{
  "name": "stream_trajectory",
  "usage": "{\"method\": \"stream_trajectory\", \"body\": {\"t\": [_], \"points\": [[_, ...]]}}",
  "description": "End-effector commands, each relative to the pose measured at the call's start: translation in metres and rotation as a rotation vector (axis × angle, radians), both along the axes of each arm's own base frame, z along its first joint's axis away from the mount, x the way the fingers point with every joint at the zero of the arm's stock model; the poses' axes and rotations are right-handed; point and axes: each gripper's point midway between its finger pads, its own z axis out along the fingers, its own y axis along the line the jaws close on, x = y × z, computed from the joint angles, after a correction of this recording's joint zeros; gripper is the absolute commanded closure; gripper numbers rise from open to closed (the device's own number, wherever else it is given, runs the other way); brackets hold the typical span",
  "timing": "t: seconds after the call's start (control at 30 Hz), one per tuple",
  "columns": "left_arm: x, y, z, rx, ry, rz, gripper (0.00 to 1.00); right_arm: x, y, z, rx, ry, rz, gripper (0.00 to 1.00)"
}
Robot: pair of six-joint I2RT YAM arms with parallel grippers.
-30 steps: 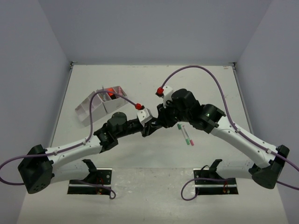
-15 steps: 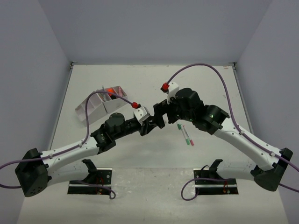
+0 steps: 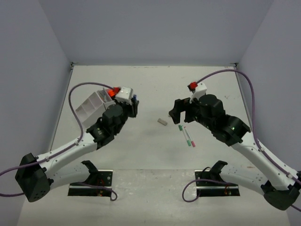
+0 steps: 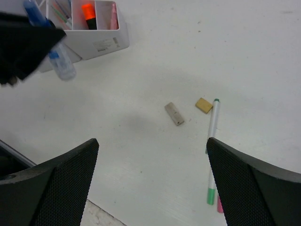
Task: Sort the stationery into containers
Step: Place the stationery in the storage box.
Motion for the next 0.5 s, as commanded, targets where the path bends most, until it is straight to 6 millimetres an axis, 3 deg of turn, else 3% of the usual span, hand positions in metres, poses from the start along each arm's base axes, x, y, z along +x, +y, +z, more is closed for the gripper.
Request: {"method": "stream_trajectory", "body": {"t": [0.0, 0.1, 0.17, 0.3, 0.47], "points": [[0.042, 0.157, 0.054, -0.279, -0.032, 0.692, 1.0, -0.001, -0.002, 0.011, 0.07, -0.081, 0.005, 0.01], [0.044, 0.205, 0.069, -0.412, -0.101, 0.864, 1.0, -0.004, 0.001, -0.002, 0.062, -0.081, 0.037, 0.01], [0.05, 0.221, 0.079, -0.467, -0.167, 0.936, 1.0, -0.007, 0.005, -0.009, 0.063, -0.076, 0.069, 0.01], [0.076, 0.24, 0.058, -0.485, -0.159, 0.989, 1.0, -0.01, 0.011, -0.018, 0.073, -0.069, 0.106, 0.01], [0.082, 0.247, 0.04, -0.499, -0.166, 1.017, 1.0, -0.012, 0.014, -0.017, 0.086, -0.071, 0.126, 0.01]]}}
